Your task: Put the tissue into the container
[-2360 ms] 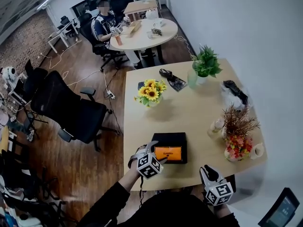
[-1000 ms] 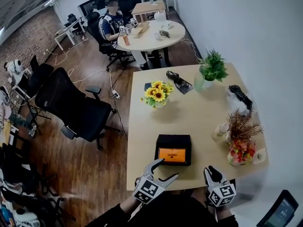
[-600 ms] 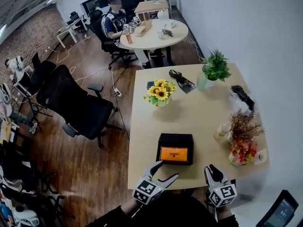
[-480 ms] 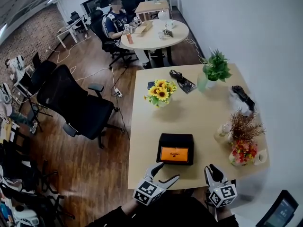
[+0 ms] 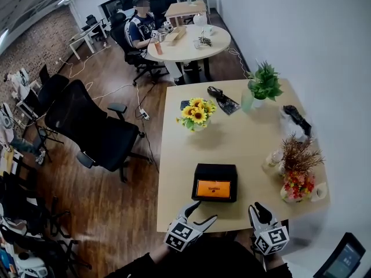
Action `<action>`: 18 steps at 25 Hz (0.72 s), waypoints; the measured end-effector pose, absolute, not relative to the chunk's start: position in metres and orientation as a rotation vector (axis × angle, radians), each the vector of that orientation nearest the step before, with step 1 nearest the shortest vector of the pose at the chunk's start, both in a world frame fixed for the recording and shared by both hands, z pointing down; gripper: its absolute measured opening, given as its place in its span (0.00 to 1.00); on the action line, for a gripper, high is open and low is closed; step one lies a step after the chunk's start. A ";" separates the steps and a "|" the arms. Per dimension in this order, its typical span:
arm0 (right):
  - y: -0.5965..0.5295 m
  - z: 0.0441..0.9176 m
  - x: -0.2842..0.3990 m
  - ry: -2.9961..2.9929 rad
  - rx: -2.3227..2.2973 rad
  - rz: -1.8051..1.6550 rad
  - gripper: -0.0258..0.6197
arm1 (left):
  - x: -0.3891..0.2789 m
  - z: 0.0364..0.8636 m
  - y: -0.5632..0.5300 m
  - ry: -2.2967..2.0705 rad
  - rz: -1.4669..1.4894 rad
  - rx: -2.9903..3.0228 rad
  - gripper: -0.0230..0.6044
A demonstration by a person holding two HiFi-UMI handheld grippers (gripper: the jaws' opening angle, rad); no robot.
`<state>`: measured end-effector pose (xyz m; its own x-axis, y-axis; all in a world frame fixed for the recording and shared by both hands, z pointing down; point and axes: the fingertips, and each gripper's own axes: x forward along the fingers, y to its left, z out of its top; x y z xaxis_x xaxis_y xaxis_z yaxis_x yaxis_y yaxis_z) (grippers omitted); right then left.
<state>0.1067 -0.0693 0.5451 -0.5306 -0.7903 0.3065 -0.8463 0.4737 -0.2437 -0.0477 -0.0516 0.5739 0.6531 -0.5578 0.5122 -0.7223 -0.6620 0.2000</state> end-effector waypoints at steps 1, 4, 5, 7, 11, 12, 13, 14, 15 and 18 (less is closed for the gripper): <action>-0.069 0.544 0.106 -2.565 1.435 0.551 0.16 | -0.048 0.574 -0.051 -1.011 0.594 2.487 0.54; -0.067 0.544 0.105 -2.565 1.434 0.551 0.16 | -0.049 0.574 -0.051 -1.004 0.600 2.490 0.53; -0.067 0.544 0.104 -2.566 1.432 0.551 0.16 | -0.049 0.574 -0.050 -1.004 0.596 2.487 0.53; -0.066 0.543 0.103 -2.565 1.427 0.547 0.16 | -0.049 0.575 -0.050 -1.002 0.587 2.477 0.54; -0.064 0.546 0.102 -2.566 1.420 0.546 0.16 | -0.050 0.575 -0.049 -1.001 0.584 2.471 0.54; -0.064 0.546 0.101 -2.567 1.419 0.547 0.16 | -0.051 0.575 -0.049 -1.002 0.584 2.469 0.54; -0.064 0.546 0.100 -2.567 1.418 0.547 0.16 | -0.052 0.575 -0.049 -1.003 0.583 2.468 0.54; -0.064 0.546 0.100 -2.568 1.416 0.546 0.16 | -0.052 0.575 -0.050 -1.004 0.583 2.467 0.54; -0.064 0.546 0.100 -2.568 1.413 0.544 0.16 | -0.052 0.575 -0.050 -1.005 0.583 2.466 0.54; -0.064 0.546 0.100 -2.569 1.407 0.544 0.16 | -0.051 0.578 -0.049 -1.005 0.585 2.463 0.54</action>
